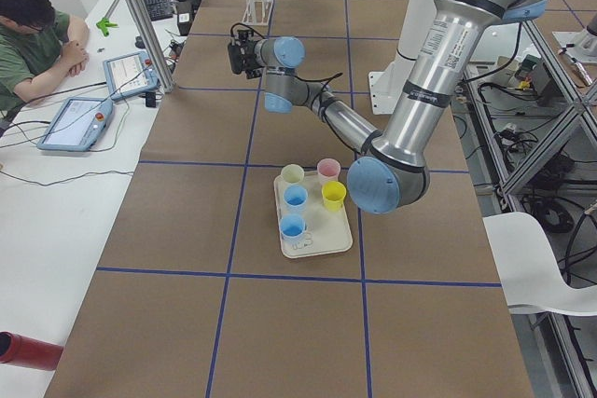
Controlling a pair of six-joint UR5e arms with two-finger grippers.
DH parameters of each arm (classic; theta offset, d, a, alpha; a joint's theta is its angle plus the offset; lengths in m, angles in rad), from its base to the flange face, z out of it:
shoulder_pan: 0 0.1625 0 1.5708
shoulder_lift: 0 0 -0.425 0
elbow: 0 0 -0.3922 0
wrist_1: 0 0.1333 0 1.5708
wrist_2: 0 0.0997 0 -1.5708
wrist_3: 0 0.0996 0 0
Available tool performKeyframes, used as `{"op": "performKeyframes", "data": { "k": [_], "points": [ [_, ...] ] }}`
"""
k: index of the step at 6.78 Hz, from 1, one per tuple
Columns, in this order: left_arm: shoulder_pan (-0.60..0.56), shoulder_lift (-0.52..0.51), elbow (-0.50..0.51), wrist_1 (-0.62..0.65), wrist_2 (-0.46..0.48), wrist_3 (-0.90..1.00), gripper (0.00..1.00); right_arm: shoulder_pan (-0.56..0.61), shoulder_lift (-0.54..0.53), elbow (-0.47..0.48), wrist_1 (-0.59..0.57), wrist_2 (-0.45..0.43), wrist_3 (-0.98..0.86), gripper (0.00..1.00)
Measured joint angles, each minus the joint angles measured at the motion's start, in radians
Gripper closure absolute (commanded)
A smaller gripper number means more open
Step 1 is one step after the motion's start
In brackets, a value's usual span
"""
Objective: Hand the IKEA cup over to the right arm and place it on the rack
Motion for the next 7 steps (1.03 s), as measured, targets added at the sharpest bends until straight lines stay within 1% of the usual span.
{"op": "performKeyframes", "data": {
  "k": [1,2,3,4,5,6,7],
  "points": [
    [-0.096,0.051,-0.044,0.106,-0.140,0.082,0.00,0.021,-0.013,-0.001,-0.069,-0.051,-0.104,1.00],
    [-0.150,0.103,-0.084,0.194,-0.228,0.162,0.00,0.032,-0.032,-0.003,-0.131,-0.111,-0.229,1.00],
    [-0.171,0.171,-0.135,0.286,-0.274,0.262,0.00,0.040,-0.054,-0.005,-0.181,-0.159,-0.355,1.00],
    [-0.180,0.251,-0.213,0.416,-0.293,0.394,0.00,0.052,-0.090,-0.009,-0.203,-0.191,-0.467,1.00],
    [-0.184,0.313,-0.283,0.543,-0.299,0.515,0.00,0.073,-0.128,-0.018,-0.208,-0.203,-0.562,1.00],
    [-0.186,0.357,-0.326,0.623,-0.301,0.603,0.00,0.100,-0.163,-0.041,-0.203,-0.205,-0.634,1.00],
    [-0.186,0.390,-0.350,0.654,-0.301,0.653,0.00,0.122,-0.187,-0.086,-0.161,-0.202,-0.669,1.00]
  ]
}}
